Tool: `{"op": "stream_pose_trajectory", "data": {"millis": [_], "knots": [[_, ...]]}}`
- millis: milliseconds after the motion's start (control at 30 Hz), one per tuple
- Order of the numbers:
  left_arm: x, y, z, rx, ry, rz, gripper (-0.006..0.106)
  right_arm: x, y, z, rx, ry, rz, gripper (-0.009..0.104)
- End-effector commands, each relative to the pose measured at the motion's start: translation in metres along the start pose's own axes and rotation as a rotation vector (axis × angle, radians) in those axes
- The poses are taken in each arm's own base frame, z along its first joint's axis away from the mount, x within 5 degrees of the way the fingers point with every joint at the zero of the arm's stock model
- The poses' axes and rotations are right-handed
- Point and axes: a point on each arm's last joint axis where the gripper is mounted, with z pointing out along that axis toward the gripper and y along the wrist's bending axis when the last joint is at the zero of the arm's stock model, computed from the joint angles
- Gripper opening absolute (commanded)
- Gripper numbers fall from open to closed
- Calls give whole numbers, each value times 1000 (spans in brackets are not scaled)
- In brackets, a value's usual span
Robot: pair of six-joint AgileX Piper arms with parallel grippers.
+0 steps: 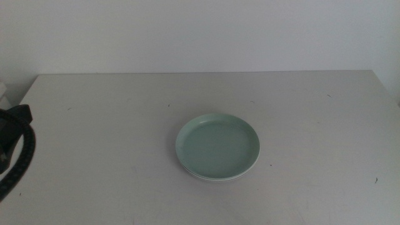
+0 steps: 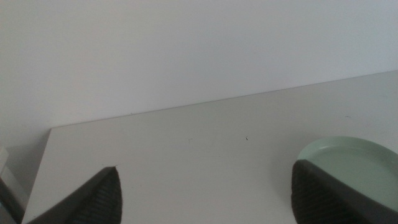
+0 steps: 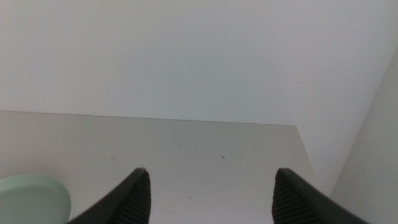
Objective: Stack the three bowls on top of each other.
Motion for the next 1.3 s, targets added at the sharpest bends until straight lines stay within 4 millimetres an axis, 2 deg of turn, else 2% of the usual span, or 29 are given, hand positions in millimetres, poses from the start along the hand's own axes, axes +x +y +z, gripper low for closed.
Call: {"op": "stream_pose_trajectory", "data": {"millis": [0, 133, 233, 400, 567, 700, 1033, 1133, 1267], "knots": [[-14, 2, -5, -32, -89, -26, 105, -15, -2, -3, 22, -104, -9, 50], [-11, 0, -12, -35, -113, -19, 105, -7, -2, -11, 23, -120, -13, 50], [3, -3, -21, -39, -127, -8, 105, 9, -1, -21, 26, -140, -13, 50], [46, -8, -29, -43, -116, -6, 105, 51, -1, -31, 39, -186, -8, 50], [93, -12, -30, -43, -90, -11, 105, 92, -1, -33, 45, -172, -6, 50], [123, -12, -28, -58, -67, 33, 105, 113, -1, -33, 45, -155, -7, 50], [156, -11, -22, -74, -8, 72, 105, 158, 0, -35, 40, -119, -11, 50], [168, -10, -18, -70, 24, 60, 105, 158, 1, -37, 38, -137, -14, 50], [166, -9, -18, -84, 5, 58, 105, 157, 1, -39, 39, -163, -15, 50]]}}
